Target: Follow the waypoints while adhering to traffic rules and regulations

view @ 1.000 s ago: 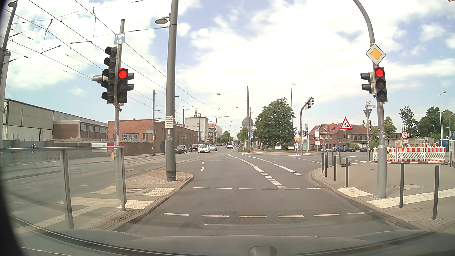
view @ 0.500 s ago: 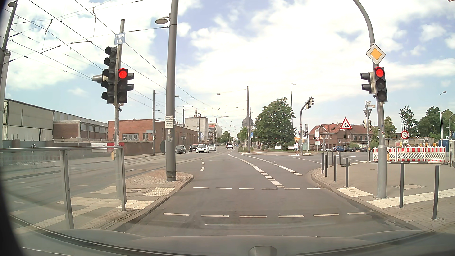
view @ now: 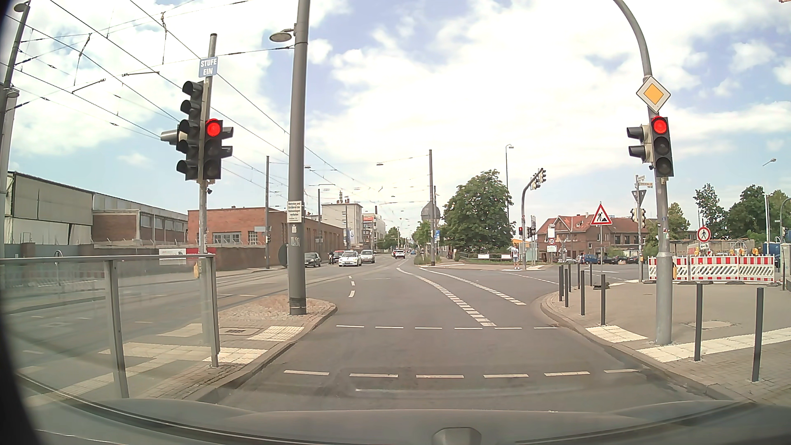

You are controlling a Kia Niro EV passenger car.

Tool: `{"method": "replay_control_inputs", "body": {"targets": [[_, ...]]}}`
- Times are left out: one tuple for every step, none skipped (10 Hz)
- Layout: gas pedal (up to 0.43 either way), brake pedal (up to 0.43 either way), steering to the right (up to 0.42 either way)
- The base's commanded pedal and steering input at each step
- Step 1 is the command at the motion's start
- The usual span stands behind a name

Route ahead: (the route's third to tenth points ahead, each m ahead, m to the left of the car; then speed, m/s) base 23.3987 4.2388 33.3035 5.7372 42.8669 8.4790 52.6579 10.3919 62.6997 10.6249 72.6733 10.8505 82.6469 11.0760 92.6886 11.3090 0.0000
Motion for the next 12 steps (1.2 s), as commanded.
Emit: {"method": "replay_control_inputs", "body": {"targets": [[0.000, 0.293, -0.012], [0.000, 0.293, -0.011], [0.000, 0.293, -0.011], [0.000, 0.293, -0.011], [0.000, 0.293, -0.012], [0.000, 0.293, -0.012], [0.000, 0.293, -0.012], [0.000, 0.293, -0.012], [0.000, 0.293, -0.012], [0.000, 0.293, -0.012], [0.000, 0.293, -0.012], [0.000, 0.293, -0.011]]}}
